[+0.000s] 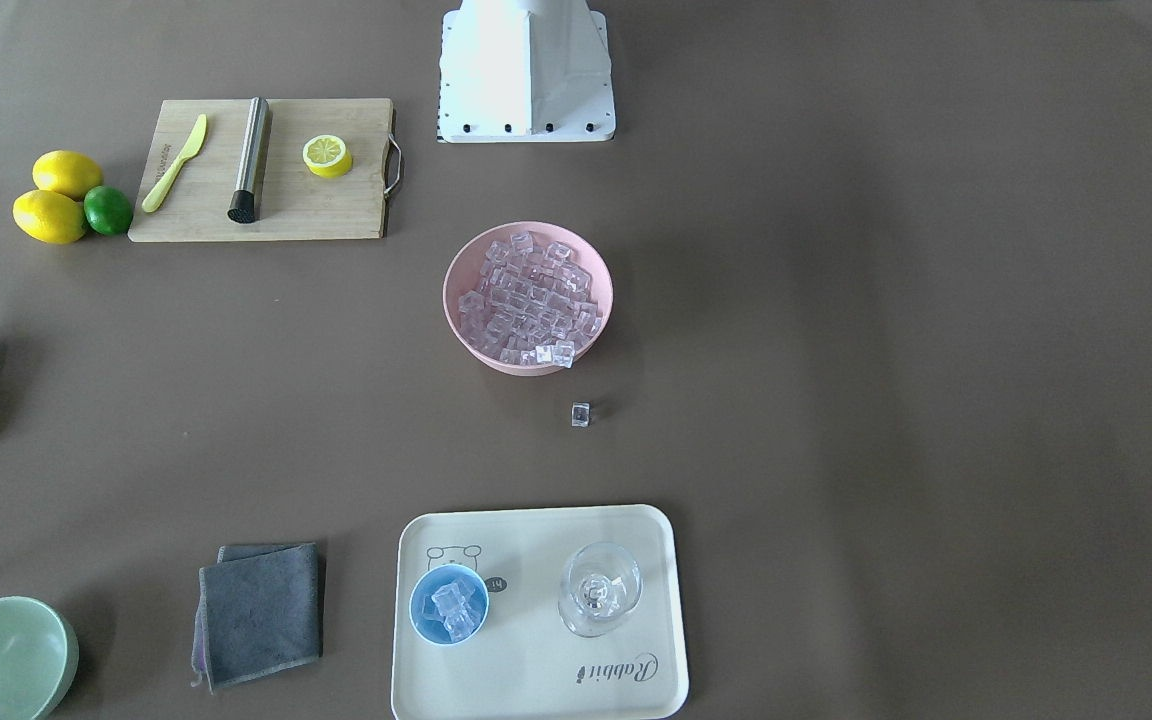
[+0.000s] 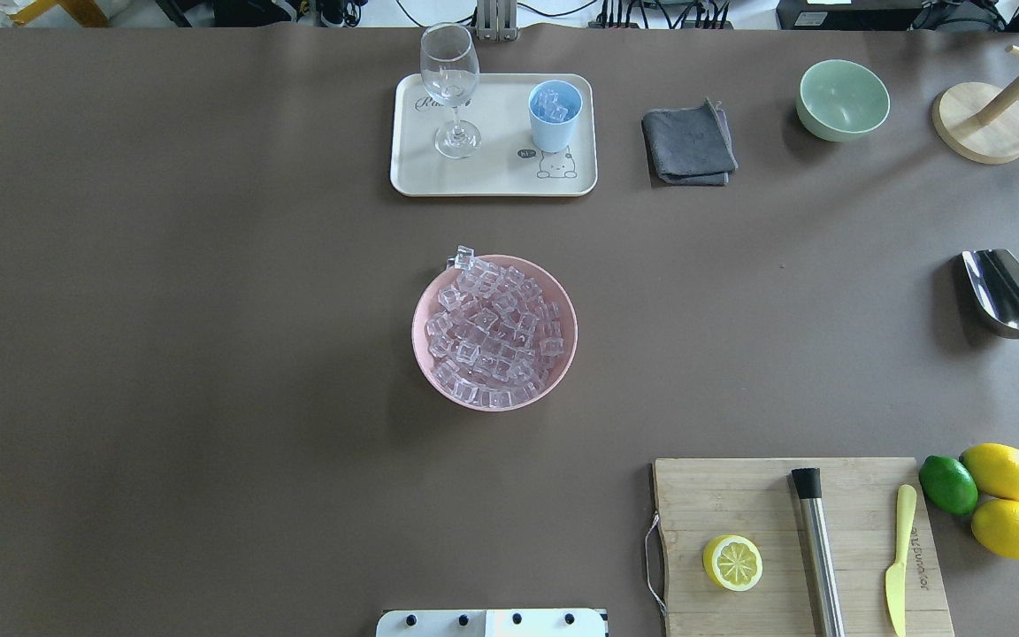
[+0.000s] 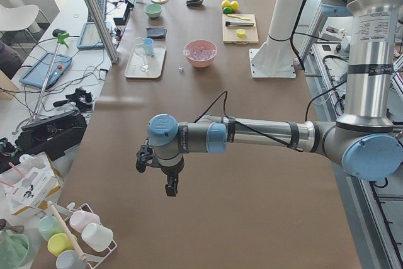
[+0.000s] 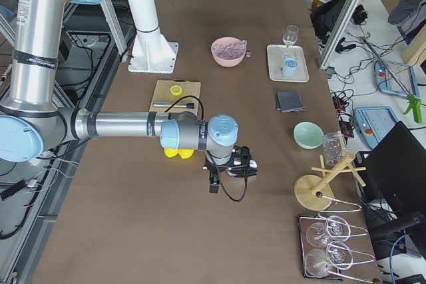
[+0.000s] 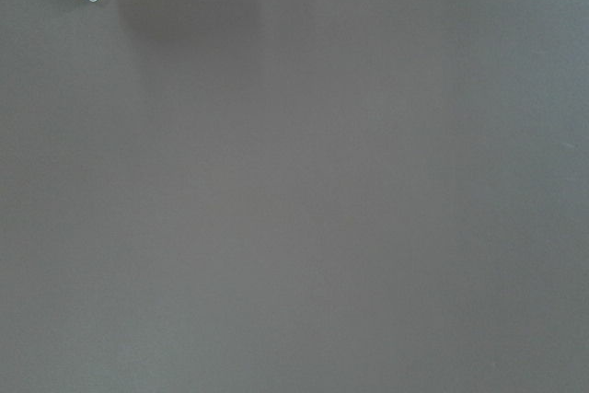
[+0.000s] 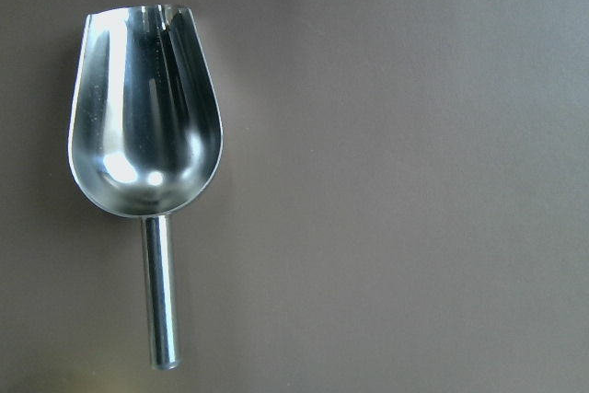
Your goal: Put ice in cup with scoop
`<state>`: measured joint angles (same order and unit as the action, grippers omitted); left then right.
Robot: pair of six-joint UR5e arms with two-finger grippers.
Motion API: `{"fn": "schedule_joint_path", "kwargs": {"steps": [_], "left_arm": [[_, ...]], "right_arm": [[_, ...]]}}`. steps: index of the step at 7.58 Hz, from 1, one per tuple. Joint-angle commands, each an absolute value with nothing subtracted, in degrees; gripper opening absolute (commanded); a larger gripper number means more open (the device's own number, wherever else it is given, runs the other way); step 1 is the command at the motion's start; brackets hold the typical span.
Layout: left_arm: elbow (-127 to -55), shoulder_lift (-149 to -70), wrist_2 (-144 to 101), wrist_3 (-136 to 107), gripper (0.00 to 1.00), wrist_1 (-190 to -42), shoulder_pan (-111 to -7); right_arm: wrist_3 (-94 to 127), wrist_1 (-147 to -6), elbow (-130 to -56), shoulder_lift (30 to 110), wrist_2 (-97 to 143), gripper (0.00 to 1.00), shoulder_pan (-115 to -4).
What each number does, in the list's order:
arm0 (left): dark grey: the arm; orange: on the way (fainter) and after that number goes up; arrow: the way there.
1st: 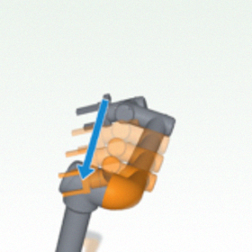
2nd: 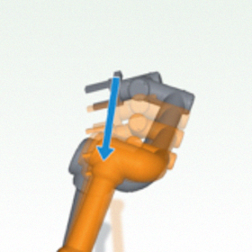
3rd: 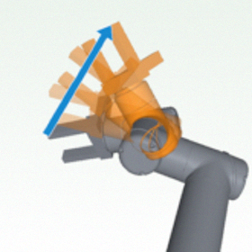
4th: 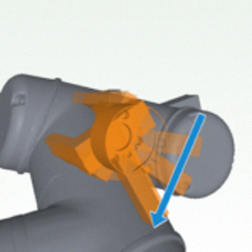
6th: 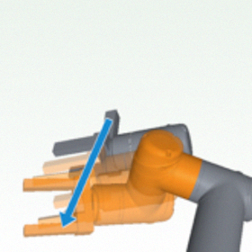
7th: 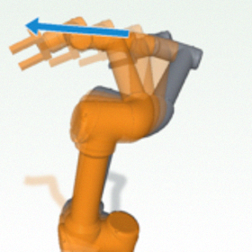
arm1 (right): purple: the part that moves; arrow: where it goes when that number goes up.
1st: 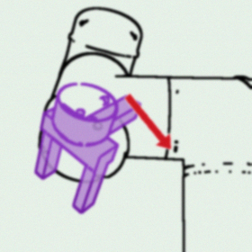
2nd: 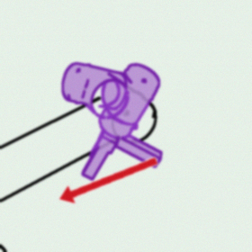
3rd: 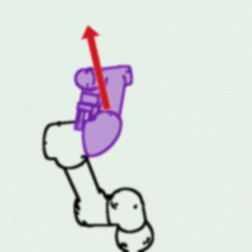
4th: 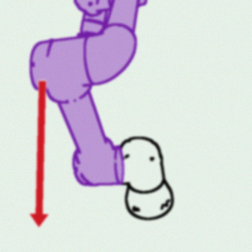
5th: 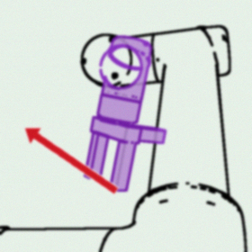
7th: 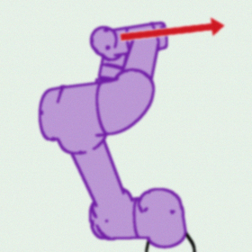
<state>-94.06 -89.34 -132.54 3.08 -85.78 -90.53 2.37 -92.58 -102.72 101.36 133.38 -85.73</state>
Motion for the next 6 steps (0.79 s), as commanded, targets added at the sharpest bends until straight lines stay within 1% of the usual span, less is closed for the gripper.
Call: {"fn": "schedule_joint_path", "kwargs": {"steps": [1, 6], "left_arm": [[-94.6, -89.4, -132.6, 3.1, 0.99, -85.9, -90.5], [-94.9, -89.5, -132.6, 3.1, 0.99, -85.9, -90.4]], "right_arm": [[2.2, -92.7, -102.8, 101.4, 133.1, 1.00, -86.4], [2.2, -92.6, -103.4, 101.2, 133.3, 1.00, -86.6]]}}
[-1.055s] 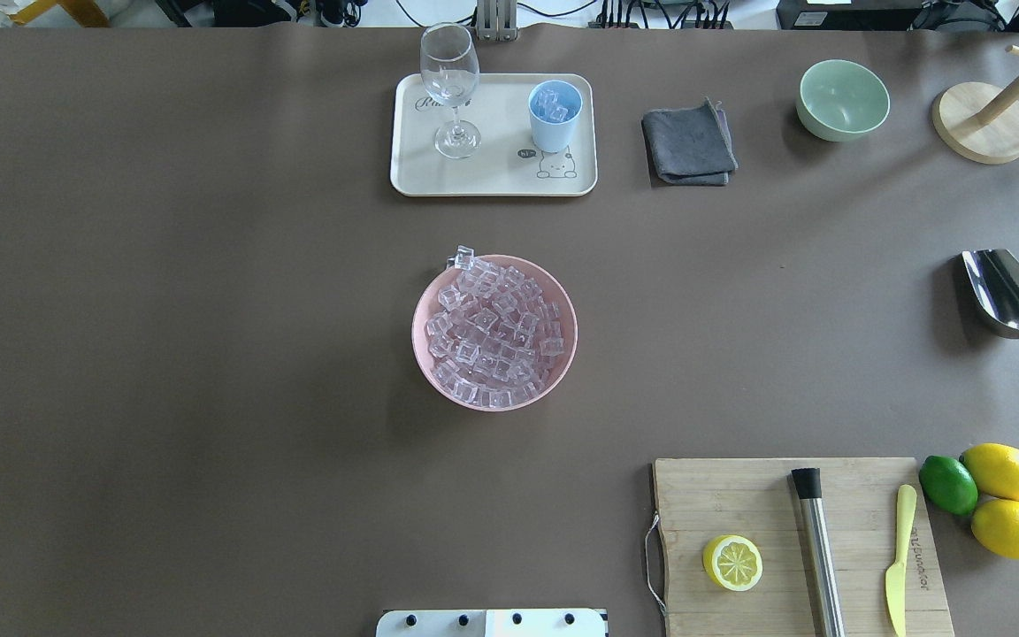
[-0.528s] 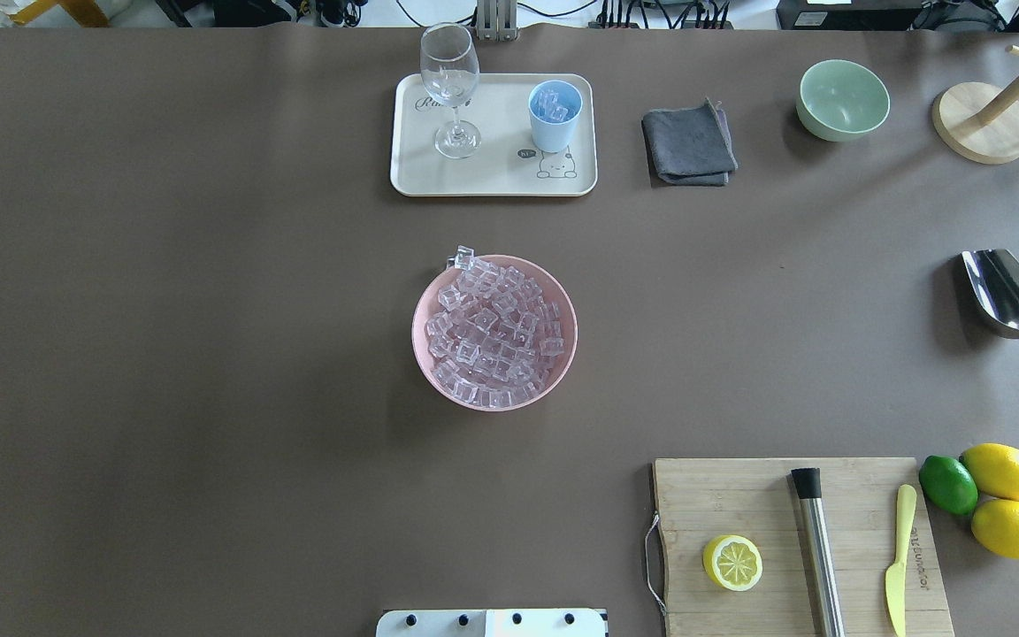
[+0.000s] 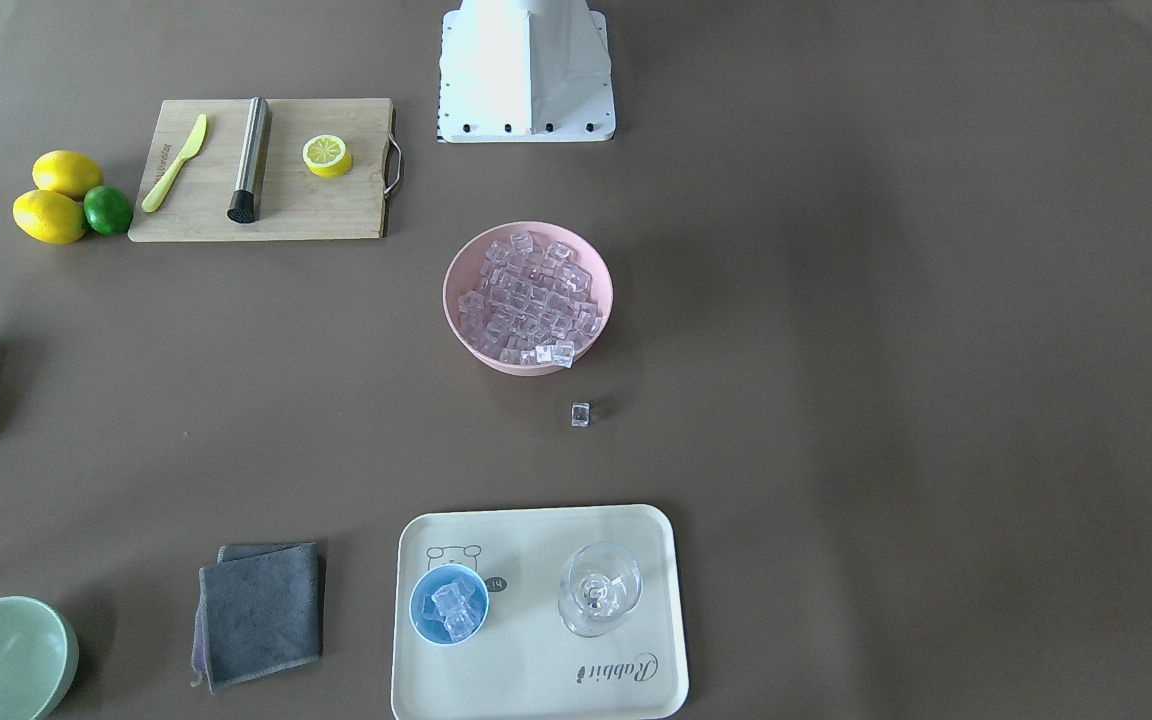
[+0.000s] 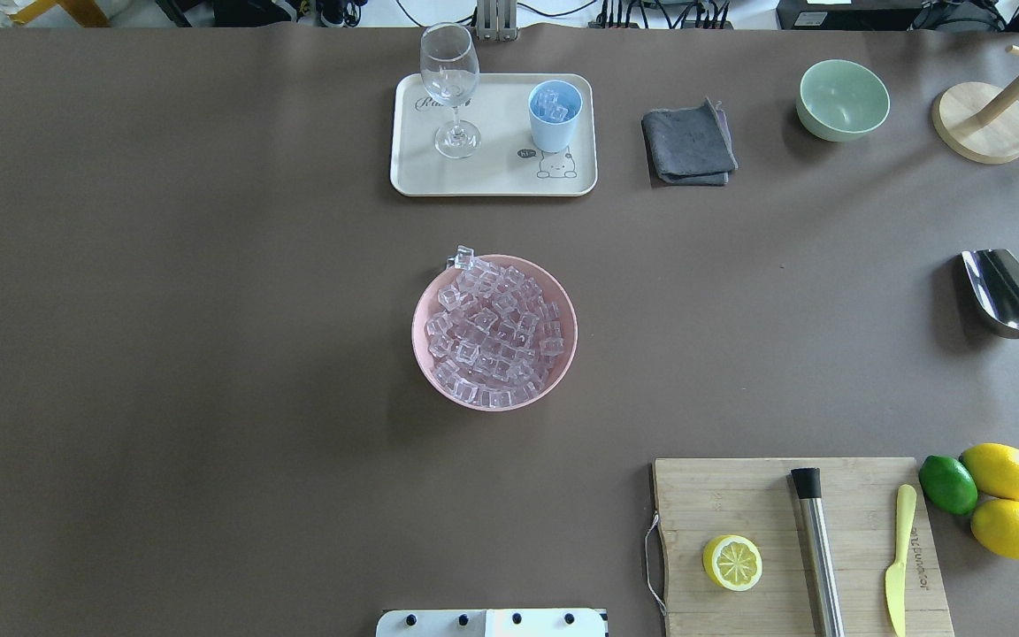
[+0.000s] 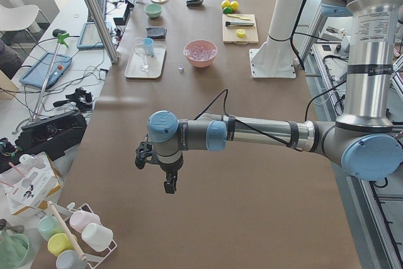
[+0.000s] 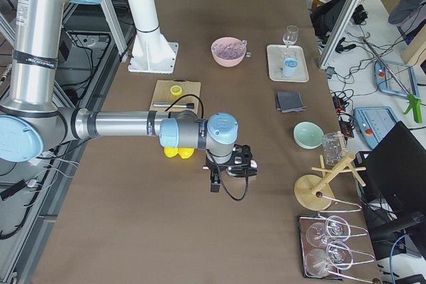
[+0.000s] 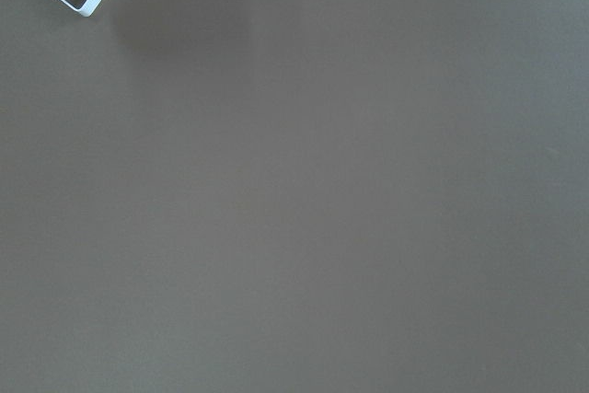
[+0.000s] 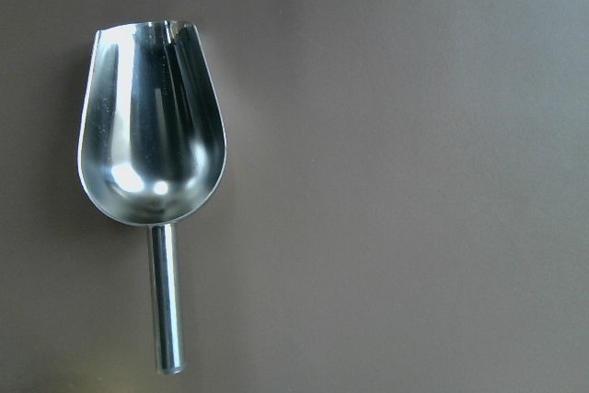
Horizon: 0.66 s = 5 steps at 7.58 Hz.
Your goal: Put ice in cup with scoop
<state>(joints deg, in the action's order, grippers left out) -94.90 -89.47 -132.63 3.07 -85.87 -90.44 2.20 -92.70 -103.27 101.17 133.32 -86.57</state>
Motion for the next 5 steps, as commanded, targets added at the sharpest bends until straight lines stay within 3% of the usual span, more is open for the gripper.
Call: {"fn": "schedule_joint_path", "kwargs": {"steps": [1, 5], "left_arm": [[-94.9, -89.5, -132.6, 3.1, 0.99, -85.9, -90.4], [-94.9, -89.5, -132.6, 3.1, 0.99, -85.9, -89.6]], "right_arm": [[2.2, -92.6, -103.4, 101.1, 133.3, 1.00, -86.6], [2.2, -92.5, -103.3, 100.9, 133.2, 1.00, -86.7]]}}
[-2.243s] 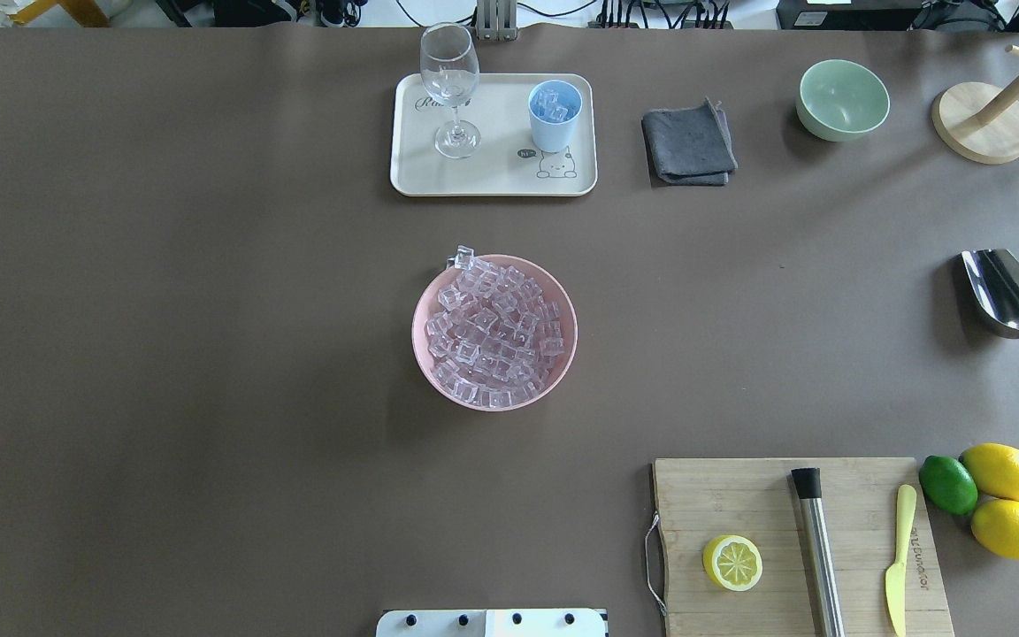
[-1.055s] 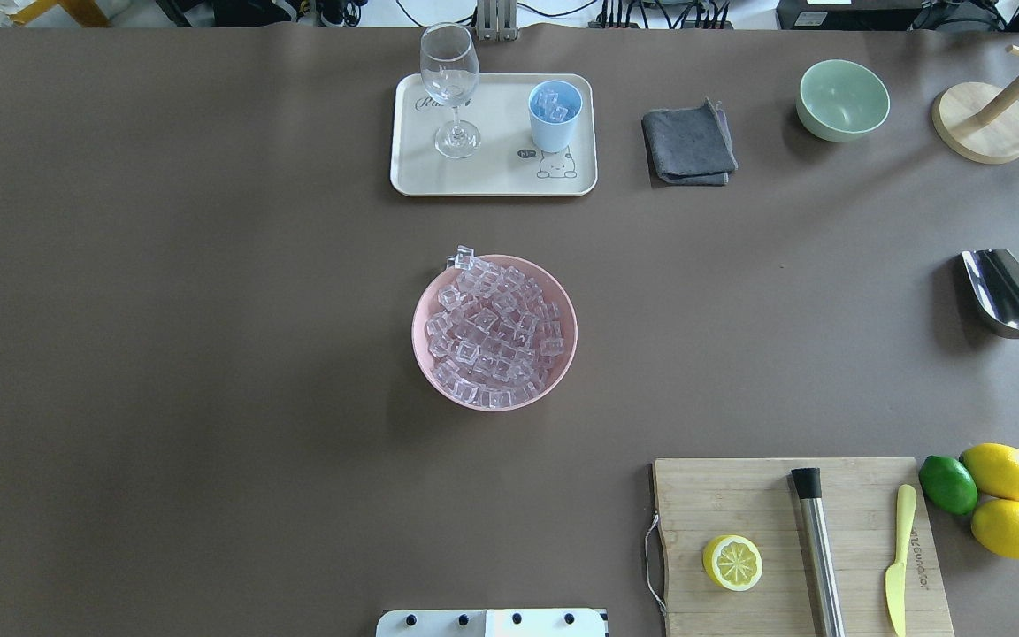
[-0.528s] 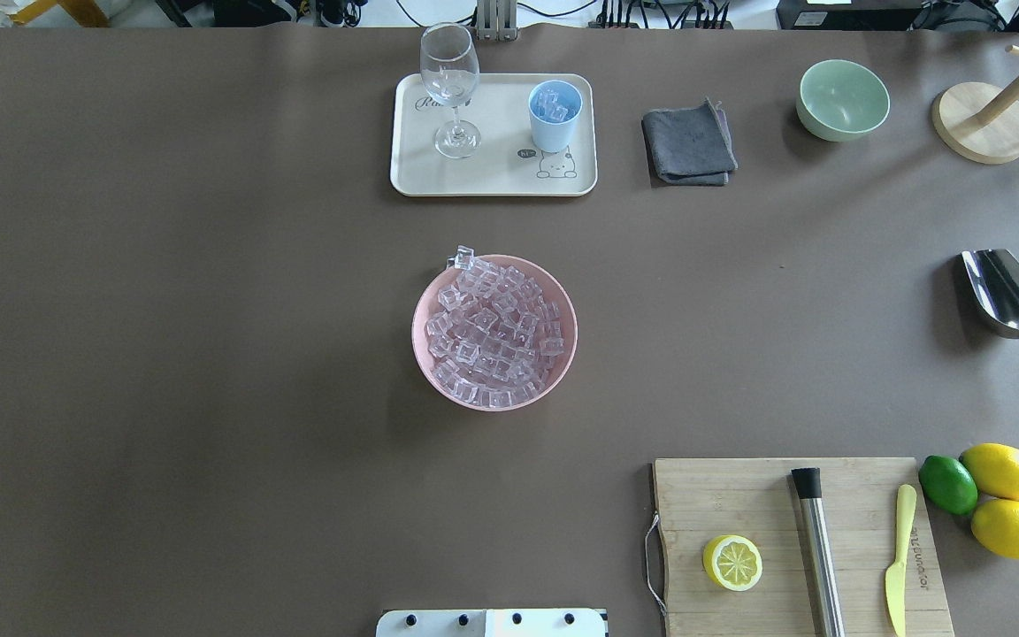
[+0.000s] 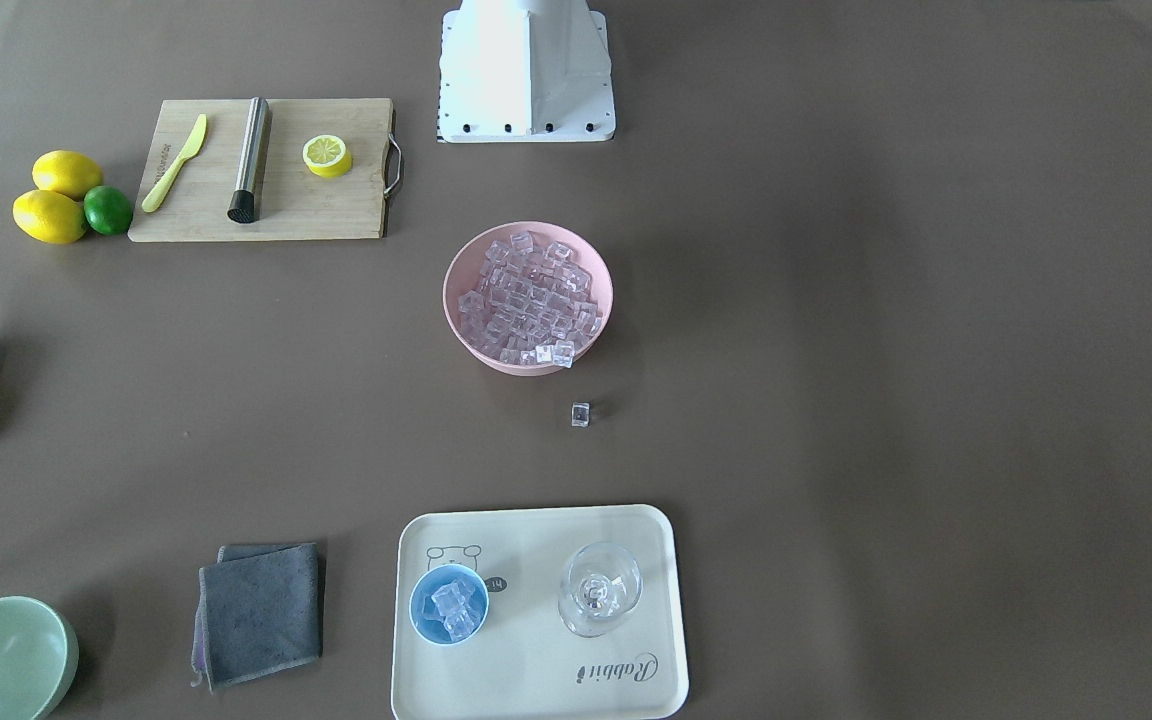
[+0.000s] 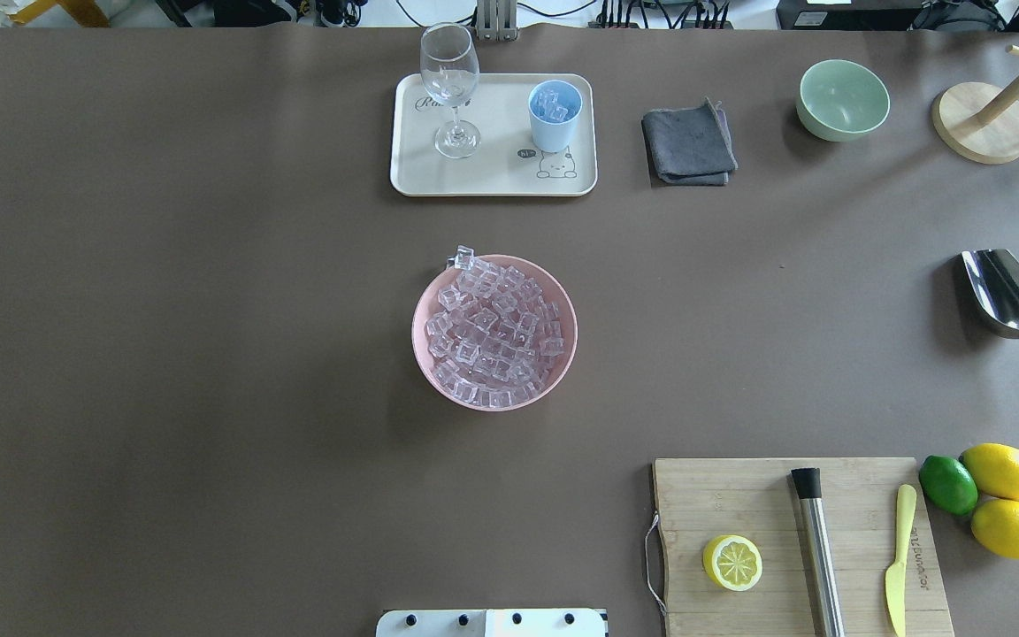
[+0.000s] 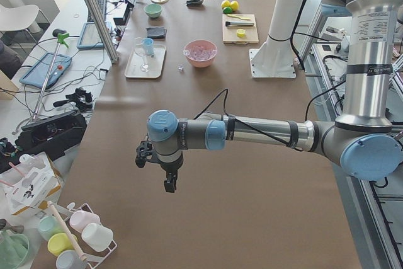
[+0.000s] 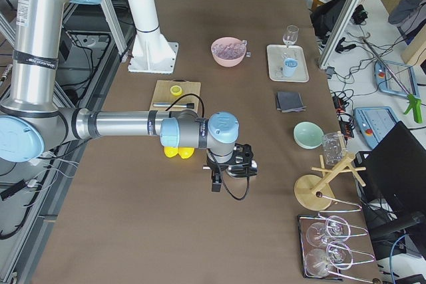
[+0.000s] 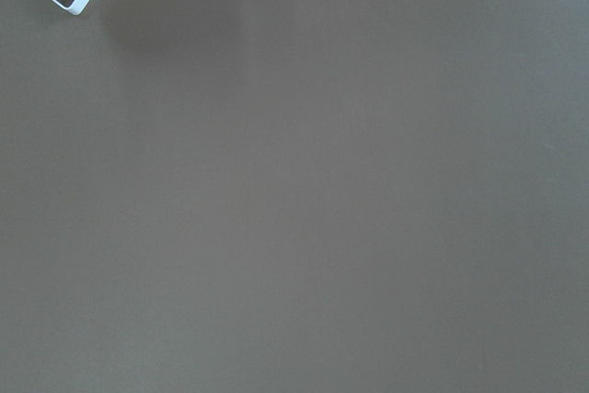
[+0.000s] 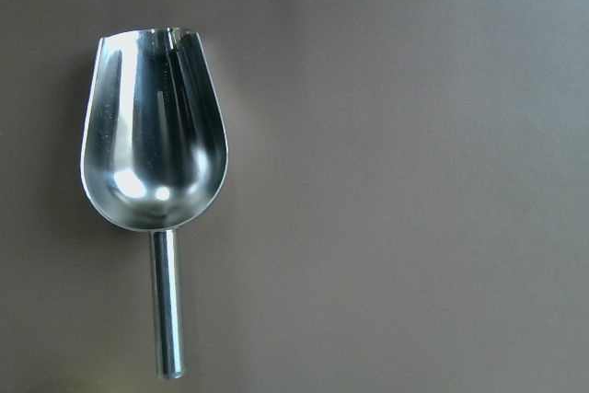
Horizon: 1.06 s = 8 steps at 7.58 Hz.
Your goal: Put ice in cup with scoop
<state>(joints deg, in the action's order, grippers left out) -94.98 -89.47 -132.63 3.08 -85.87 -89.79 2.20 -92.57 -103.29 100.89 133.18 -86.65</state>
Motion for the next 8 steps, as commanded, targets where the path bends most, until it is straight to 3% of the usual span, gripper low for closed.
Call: {"fn": "schedule_joint_path", "kwargs": {"steps": [1, 8], "left_arm": [[-94.8, -89.4, -132.6, 3.1, 0.99, -85.9, -89.6], [-95.0, -89.4, -132.6, 3.1, 0.99, -85.8, -88.9]], "right_arm": [[2.2, -92.5, -103.4, 100.9, 133.2, 1.00, -86.7], [2.2, -92.6, -103.4, 100.9, 133.2, 1.00, -86.7]]}}
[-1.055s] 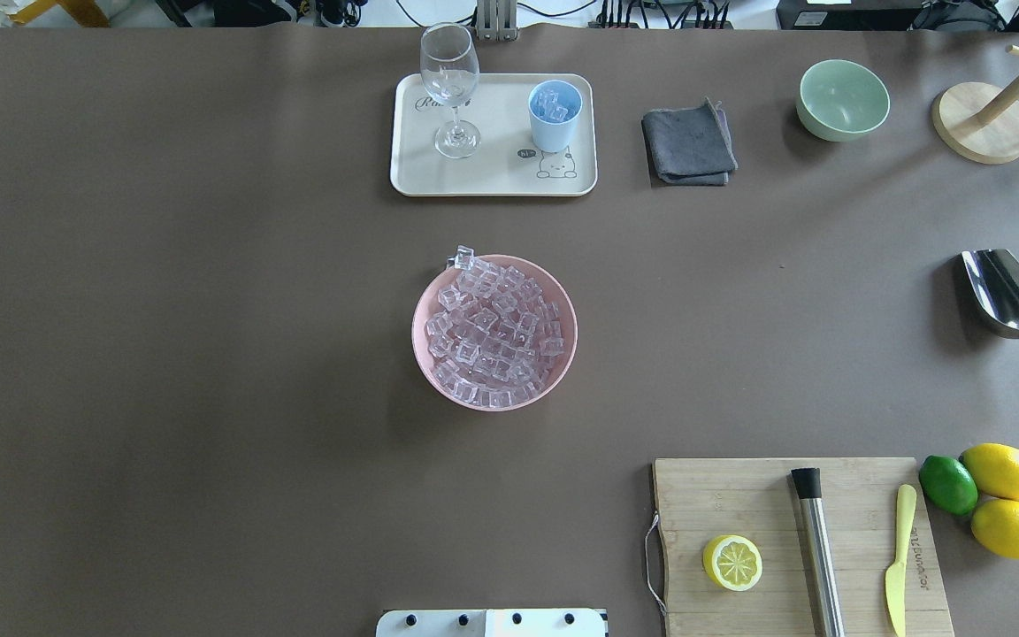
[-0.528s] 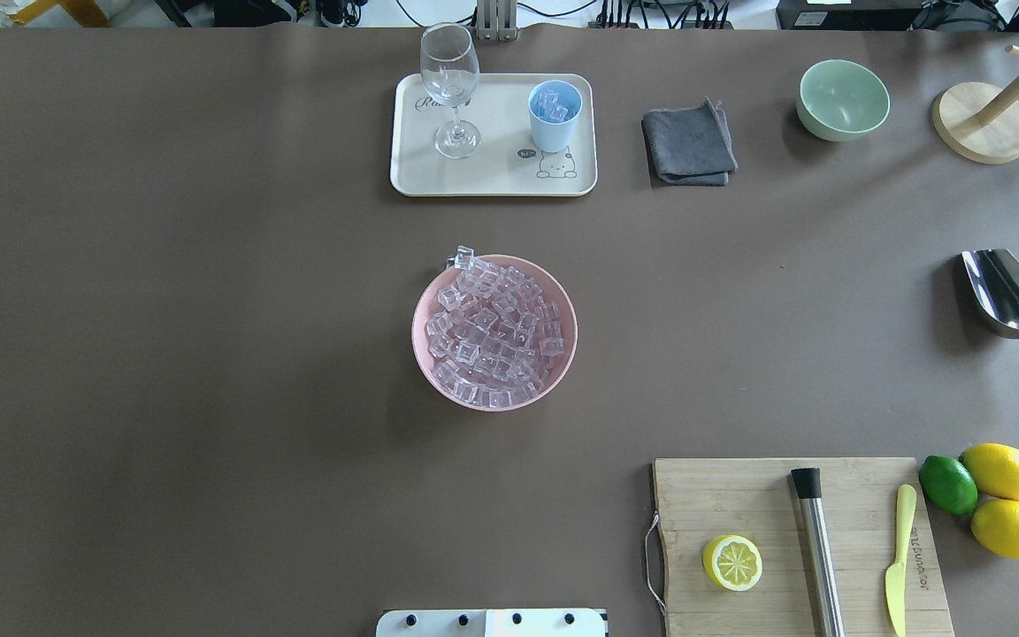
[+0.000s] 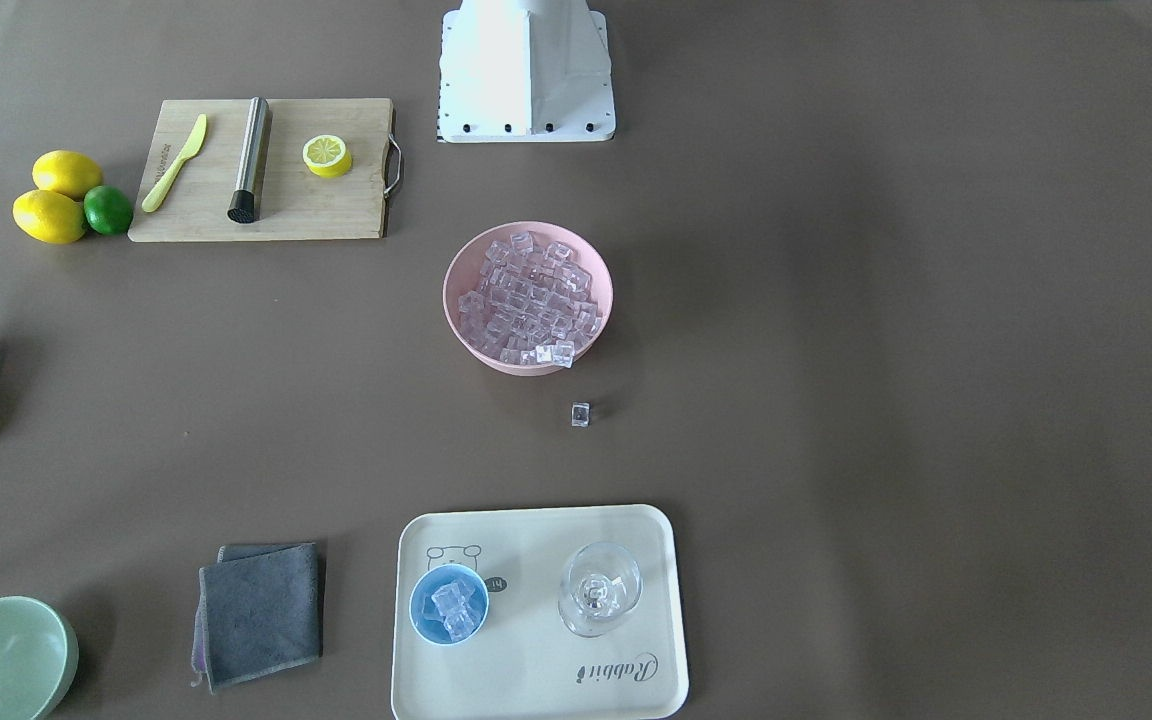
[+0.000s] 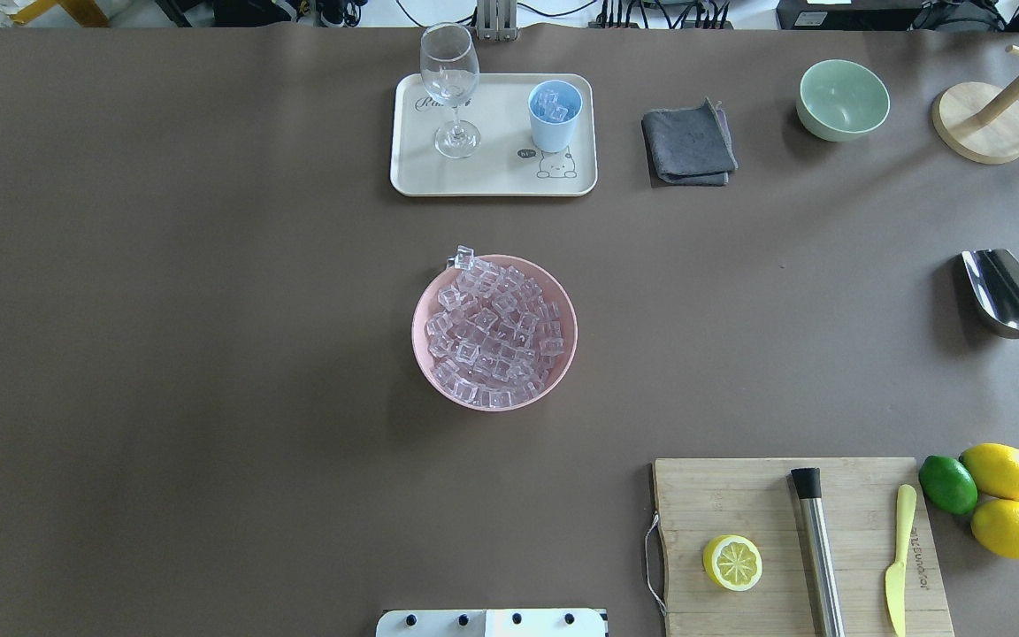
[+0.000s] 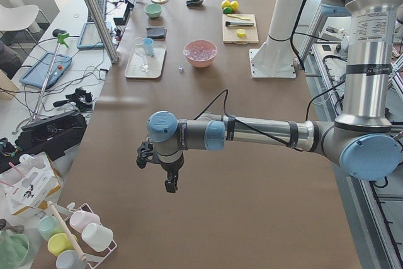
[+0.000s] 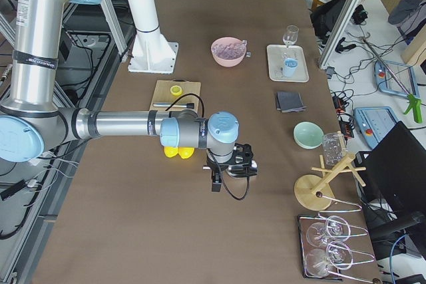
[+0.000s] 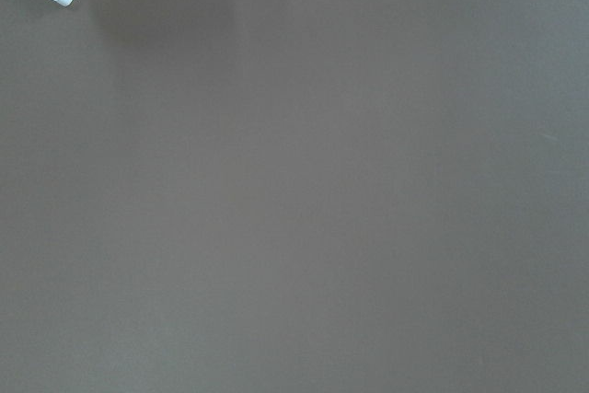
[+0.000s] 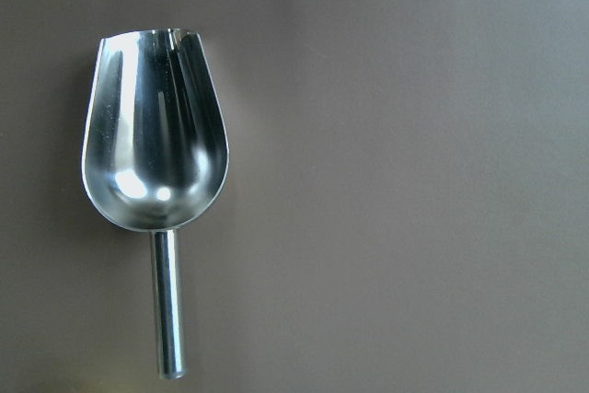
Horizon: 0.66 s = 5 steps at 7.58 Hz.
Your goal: Put ice in cup with scoop
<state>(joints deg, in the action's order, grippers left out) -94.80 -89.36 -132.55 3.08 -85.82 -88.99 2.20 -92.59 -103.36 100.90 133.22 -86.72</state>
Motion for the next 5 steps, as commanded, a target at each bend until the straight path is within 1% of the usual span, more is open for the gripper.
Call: {"fn": "schedule_joint_path", "kwargs": {"steps": [1, 5], "left_arm": [[-95.1, -89.5, -132.6, 3.1, 0.99, -85.9, -88.9], [-95.5, -89.4, -132.9, 3.2, 0.99, -86.0, -89.1]], "right_arm": [[2.2, -92.5, -103.4, 100.9, 133.2, 1.00, -86.7], [2.2, -92.7, -103.8, 101.2, 133.2, 1.00, -86.7]]}}
